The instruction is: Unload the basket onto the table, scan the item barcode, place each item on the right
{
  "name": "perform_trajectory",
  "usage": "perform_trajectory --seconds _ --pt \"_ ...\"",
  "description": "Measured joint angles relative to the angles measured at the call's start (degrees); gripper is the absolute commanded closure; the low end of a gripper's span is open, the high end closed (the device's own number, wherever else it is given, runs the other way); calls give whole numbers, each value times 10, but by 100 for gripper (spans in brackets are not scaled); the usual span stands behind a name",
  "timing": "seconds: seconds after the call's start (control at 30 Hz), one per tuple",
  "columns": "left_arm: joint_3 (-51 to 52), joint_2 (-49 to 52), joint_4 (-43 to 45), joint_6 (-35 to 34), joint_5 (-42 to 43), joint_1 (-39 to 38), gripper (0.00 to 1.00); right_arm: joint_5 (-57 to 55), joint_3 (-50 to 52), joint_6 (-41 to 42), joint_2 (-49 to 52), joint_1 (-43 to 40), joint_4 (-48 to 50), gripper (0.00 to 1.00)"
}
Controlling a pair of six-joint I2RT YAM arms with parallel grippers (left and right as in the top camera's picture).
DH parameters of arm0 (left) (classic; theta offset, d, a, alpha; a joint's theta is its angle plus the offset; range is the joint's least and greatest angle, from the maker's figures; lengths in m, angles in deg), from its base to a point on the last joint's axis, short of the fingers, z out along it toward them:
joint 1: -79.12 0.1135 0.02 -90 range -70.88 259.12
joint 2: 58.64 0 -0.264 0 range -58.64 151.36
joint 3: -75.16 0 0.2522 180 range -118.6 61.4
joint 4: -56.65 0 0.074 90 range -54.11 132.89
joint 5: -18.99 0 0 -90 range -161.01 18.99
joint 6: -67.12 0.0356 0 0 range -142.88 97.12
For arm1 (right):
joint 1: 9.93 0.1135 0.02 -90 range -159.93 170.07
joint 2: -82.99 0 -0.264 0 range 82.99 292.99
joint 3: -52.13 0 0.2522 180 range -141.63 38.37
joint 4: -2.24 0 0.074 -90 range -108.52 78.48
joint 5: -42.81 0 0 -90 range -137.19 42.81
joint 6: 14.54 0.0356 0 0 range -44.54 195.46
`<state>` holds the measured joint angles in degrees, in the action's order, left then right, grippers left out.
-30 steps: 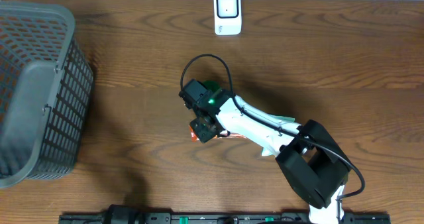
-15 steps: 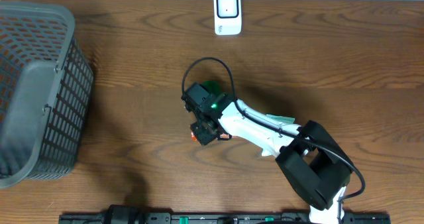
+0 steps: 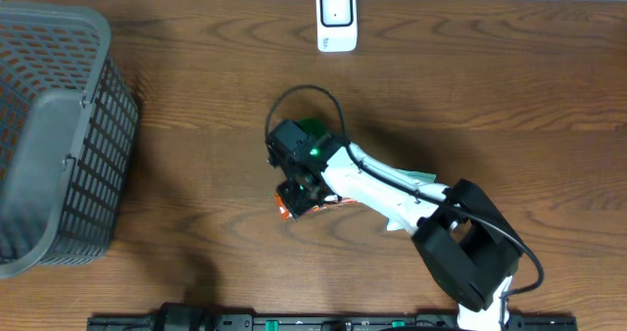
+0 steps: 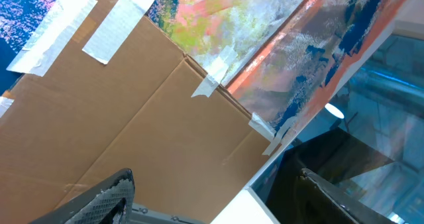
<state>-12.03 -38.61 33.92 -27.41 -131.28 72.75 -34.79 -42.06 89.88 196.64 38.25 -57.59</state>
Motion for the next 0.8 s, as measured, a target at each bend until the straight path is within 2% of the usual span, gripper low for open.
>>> perform_trajectory --seconds 0.33,0.6,0.8 --pt "0 0 0 0 0 0 22 5 -16 -5 -33 0 23 99" --pt "0 0 0 0 0 0 22 14 27 9 37 16 35 99" --pt "0 0 0 0 0 0 22 18 22 17 37 17 21 99"
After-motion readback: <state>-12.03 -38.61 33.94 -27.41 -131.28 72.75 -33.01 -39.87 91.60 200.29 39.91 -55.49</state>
